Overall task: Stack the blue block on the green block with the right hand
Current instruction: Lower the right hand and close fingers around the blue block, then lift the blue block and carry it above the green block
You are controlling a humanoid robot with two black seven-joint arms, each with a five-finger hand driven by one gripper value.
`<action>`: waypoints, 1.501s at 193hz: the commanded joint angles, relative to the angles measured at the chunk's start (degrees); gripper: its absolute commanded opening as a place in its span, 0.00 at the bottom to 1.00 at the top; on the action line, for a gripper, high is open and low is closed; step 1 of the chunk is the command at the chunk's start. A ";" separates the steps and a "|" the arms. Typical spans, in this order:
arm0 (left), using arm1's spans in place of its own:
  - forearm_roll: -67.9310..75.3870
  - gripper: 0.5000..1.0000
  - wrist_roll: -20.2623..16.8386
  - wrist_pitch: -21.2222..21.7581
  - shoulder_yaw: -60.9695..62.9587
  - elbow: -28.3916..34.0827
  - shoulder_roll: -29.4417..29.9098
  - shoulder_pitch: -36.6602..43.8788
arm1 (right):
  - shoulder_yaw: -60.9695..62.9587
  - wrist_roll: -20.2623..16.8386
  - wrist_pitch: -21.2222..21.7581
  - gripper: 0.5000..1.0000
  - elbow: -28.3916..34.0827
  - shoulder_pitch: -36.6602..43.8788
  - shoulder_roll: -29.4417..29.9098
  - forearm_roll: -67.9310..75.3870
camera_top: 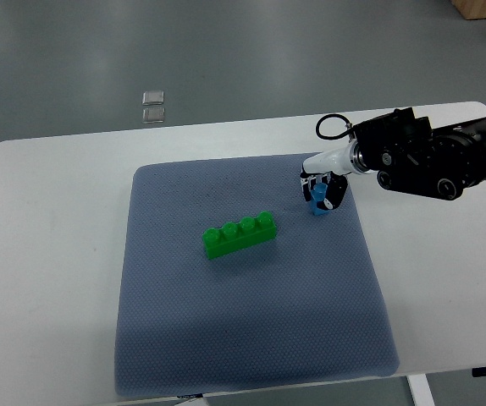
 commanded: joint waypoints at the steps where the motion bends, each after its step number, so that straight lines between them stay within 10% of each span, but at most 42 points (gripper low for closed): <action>1: 0.00 1.00 0.00 0.00 0.00 0.00 0.00 0.00 | 0.00 0.00 0.09 0.16 0.00 0.25 -0.24 0.06; 178: 0.00 1.00 0.00 0.00 0.00 0.00 0.00 0.00 | -3.78 -0.18 6.24 0.16 20.75 28.91 -8.68 10.43; 290: 0.00 1.00 0.00 0.00 0.00 0.00 0.00 0.00 | -0.26 -0.44 -0.43 0.16 22.42 26.45 4.33 20.71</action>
